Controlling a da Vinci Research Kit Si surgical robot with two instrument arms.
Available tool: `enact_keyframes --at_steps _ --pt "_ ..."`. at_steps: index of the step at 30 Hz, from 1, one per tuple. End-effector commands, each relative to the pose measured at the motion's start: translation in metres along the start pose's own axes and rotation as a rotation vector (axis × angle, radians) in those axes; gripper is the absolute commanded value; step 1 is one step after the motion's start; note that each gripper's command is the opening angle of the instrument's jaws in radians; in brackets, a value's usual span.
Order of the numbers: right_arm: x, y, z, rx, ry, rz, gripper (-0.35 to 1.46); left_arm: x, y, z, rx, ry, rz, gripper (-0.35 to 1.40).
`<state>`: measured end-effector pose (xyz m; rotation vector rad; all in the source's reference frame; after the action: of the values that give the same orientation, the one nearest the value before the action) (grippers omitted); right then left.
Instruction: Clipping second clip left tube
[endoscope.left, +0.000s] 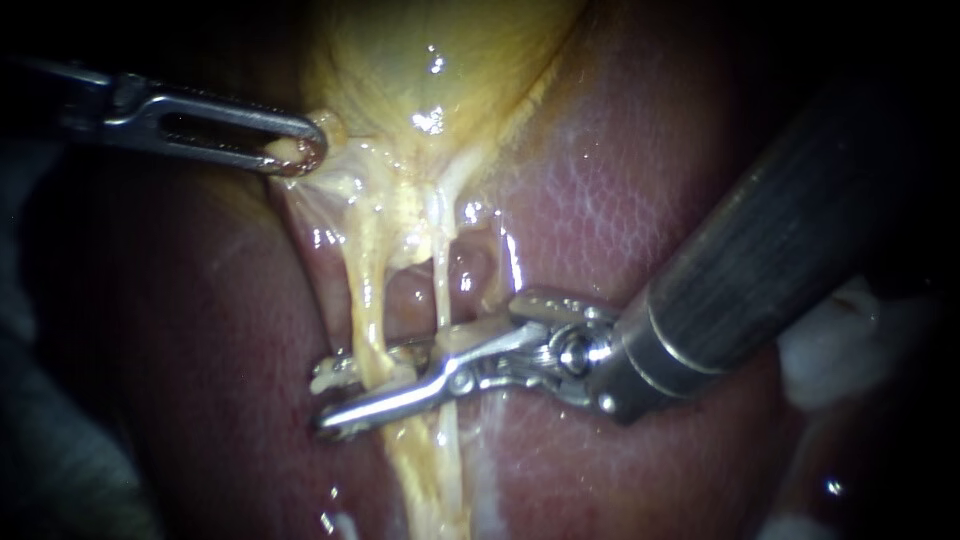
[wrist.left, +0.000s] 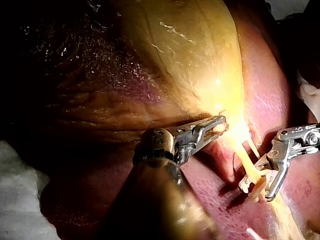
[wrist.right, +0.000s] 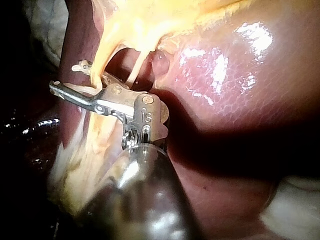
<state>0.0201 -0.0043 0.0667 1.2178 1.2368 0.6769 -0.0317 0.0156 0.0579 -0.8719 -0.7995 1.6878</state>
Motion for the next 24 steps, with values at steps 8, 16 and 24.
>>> enact_keyframes --at_steps 8,16,24 --pt "0.0015 -0.0034 -0.0008 0.031 0.018 0.013 0.45 0.0 0.0 -0.0001 0.0 0.0 0.0 -0.35" --pt "0.0029 -0.0052 -0.001 0.04 0.029 0.024 0.42 0.0 0.0 -0.0001 0.0 0.0 0.0 -0.35" --pt "0.0027 -0.0054 -0.0014 0.042 0.027 0.024 0.07 0.0 0.0 -0.0001 0.0 0.0 0.0 -0.35"
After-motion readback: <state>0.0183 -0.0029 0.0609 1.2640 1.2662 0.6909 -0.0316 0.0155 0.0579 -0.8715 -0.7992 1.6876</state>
